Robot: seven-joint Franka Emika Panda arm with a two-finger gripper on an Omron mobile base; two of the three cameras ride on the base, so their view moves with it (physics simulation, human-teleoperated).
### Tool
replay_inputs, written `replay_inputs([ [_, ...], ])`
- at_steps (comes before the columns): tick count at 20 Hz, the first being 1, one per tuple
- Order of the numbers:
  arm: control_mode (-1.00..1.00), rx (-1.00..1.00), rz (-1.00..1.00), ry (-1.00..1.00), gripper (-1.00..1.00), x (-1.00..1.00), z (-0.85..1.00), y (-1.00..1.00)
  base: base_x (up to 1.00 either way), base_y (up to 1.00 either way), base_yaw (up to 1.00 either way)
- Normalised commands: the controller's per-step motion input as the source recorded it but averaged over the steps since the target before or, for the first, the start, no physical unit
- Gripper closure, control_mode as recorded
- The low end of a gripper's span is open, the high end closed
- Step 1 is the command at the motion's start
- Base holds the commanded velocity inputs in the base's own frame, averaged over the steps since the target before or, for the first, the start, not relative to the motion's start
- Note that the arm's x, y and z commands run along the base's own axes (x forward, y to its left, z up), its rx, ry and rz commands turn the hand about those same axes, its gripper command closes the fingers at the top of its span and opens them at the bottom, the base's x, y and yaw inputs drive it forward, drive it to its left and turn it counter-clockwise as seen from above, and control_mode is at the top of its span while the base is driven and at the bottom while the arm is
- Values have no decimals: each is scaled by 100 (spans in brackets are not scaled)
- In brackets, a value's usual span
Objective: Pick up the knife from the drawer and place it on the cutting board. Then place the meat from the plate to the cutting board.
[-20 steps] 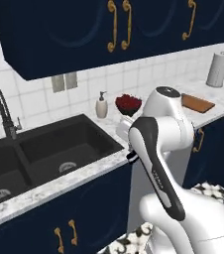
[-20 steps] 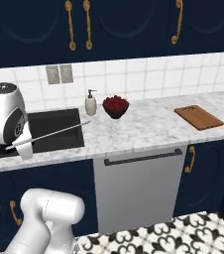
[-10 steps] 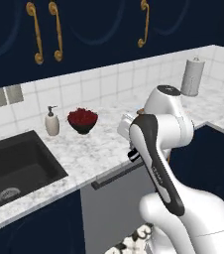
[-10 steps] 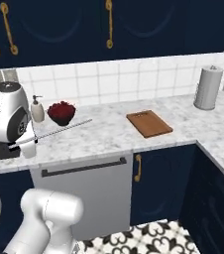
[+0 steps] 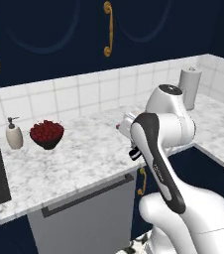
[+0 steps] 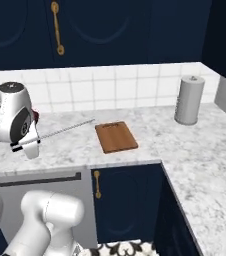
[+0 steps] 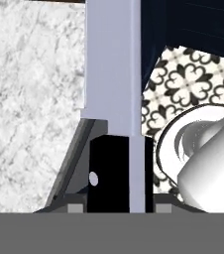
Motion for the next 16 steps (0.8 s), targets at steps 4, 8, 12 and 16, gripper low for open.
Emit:
replay_inputs([
  [4, 100, 0, 0, 0, 100, 0, 0, 0, 53, -52, 33],
  [8, 100, 0, 0, 0, 100, 0, 0, 0, 73, -32, 24],
  [12, -100, 0, 11, 8, 100, 98, -13, -50, 0, 0, 0],
  [16, -100, -10, 18, 11, 100, 41, -31, -91, 0, 0, 0],
])
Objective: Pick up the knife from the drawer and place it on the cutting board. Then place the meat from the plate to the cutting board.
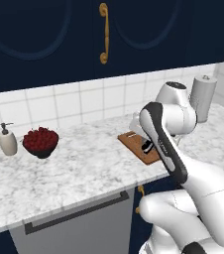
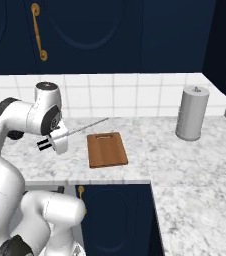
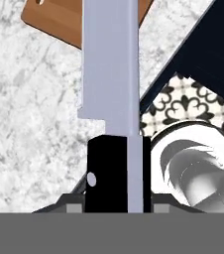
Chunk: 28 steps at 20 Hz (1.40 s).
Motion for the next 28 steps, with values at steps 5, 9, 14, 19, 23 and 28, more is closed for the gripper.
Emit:
replay_inputs([
  [5, -100, -21, 36, 20, 100, 90, -46, -91, 0, 0, 0],
  [9, -100, -16, 47, 15, 100, 100, -50, -82, 0, 0, 0],
  [14, -100, -5, 51, 9, 100, 100, -70, -54, 0, 0, 0],
  [19, -100, 0, 39, 3, 100, 99, -62, -39, 0, 0, 0],
  [23, -100, 0, 22, 7, 100, 96, -72, -11, 0, 0, 0],
  [28, -100, 0, 2, 2, 100, 52, -73, 0, 0, 0, 0],
])
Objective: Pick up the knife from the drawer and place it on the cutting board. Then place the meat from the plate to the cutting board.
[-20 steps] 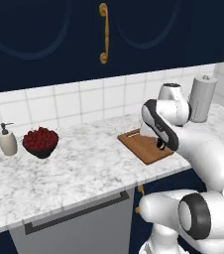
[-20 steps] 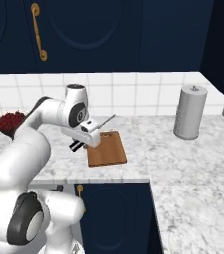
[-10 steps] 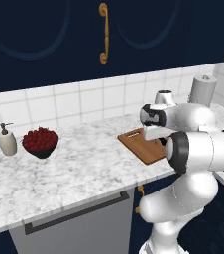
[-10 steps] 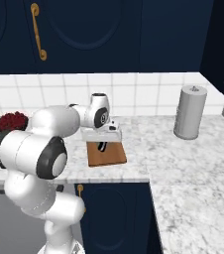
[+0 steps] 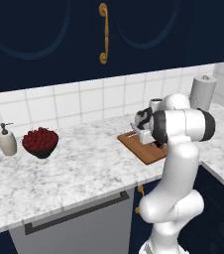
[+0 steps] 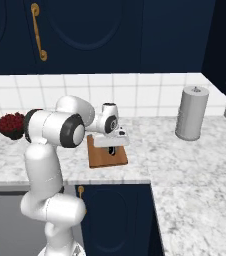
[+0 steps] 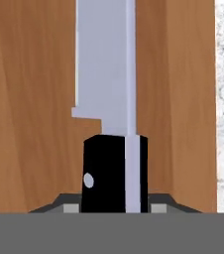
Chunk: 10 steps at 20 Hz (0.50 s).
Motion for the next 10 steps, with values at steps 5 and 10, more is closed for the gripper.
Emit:
replay_inputs([
  [5, -100, 0, 0, 0, 100, -10, -47, -5, 0, 0, 0],
  [10, -100, 0, 0, -2, 100, -49, -18, 0, 0, 0, 0],
])
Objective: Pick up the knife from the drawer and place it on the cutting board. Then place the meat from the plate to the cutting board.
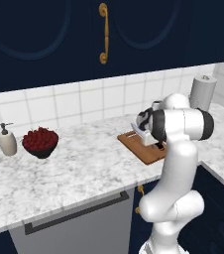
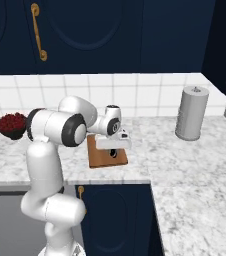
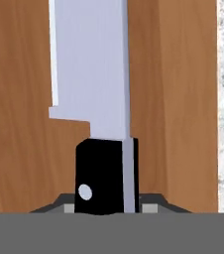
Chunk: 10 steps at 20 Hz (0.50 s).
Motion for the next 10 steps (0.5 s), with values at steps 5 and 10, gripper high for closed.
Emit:
replay_inputs([
  [5, -100, 0, 0, -1, -100, -68, 1, 0, 0, 0, 0],
  [10, -100, 2, 0, -8, -100, -41, 79, 1, 0, 0, 0],
])
